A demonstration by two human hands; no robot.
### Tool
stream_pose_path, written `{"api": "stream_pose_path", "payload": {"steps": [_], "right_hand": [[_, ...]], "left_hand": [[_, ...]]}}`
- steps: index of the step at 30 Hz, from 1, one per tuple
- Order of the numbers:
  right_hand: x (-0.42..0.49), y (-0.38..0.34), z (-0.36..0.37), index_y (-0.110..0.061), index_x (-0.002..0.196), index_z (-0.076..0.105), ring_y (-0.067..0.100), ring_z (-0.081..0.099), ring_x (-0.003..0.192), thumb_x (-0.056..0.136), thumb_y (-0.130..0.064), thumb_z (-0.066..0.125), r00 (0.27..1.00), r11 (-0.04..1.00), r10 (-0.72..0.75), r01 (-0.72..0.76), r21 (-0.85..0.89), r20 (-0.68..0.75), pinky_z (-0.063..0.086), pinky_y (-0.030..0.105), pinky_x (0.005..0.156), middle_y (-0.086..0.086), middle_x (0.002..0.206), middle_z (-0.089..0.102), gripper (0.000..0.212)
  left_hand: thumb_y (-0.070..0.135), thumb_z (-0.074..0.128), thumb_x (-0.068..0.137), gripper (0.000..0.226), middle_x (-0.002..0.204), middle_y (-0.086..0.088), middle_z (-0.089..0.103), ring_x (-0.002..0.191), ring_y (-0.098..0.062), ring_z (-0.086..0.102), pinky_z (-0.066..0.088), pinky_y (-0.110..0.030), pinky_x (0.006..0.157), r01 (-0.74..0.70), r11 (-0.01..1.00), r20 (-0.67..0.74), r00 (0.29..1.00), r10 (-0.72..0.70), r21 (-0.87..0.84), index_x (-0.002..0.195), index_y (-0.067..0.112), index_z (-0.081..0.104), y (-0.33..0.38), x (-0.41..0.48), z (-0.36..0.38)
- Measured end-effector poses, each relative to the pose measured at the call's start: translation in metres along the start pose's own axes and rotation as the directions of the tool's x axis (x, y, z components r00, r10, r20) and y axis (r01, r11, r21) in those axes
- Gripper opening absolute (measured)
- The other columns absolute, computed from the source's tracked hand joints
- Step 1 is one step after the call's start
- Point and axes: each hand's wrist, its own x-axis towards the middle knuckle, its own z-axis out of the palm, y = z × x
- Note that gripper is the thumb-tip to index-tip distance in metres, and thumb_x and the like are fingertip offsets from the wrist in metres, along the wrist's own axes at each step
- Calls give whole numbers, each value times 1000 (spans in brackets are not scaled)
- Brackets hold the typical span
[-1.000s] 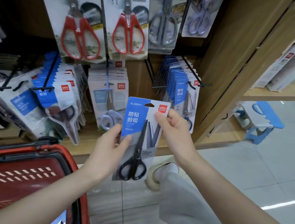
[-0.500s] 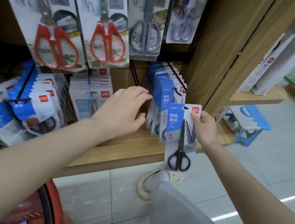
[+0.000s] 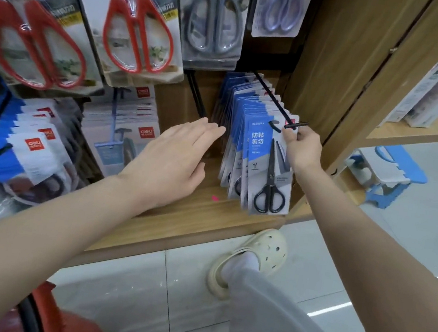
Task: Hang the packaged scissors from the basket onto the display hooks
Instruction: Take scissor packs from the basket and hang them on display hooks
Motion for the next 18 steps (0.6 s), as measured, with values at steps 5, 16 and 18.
{"api": "stream_pose_path", "payload": {"steps": [5,16,18], "right_hand": [[4,-1,9,-4,110,53,12,51,80,92,-19,61,991,1000,8,-5,24,-133,36,12,55,-11,71,45,25],[-34,-9,5,-9,111,57,24,59,102,94,-19,54,983,944,-155,118,-309,-100,47,34,86,9,116,59,20],[-54,-12,5,-8,114,54,28,55,106,96,-20,48,985,852,-153,170,-494,75,43,34,83,11,120,54,23]], "left_hand": [[9,53,90,62,150,-9,37,142,-22,29,14,-28,112,-35,999,-21,999,36,28,147,11,29,-5,-2,3],[10,61,80,56,133,-19,52,126,-34,47,36,-43,105,-81,962,36,997,75,262,134,2,49,-5,-14,-12],[11,65,73,39,107,-16,62,103,-34,58,44,-44,89,-123,938,13,992,126,323,111,3,62,-5,-27,-22]]}}
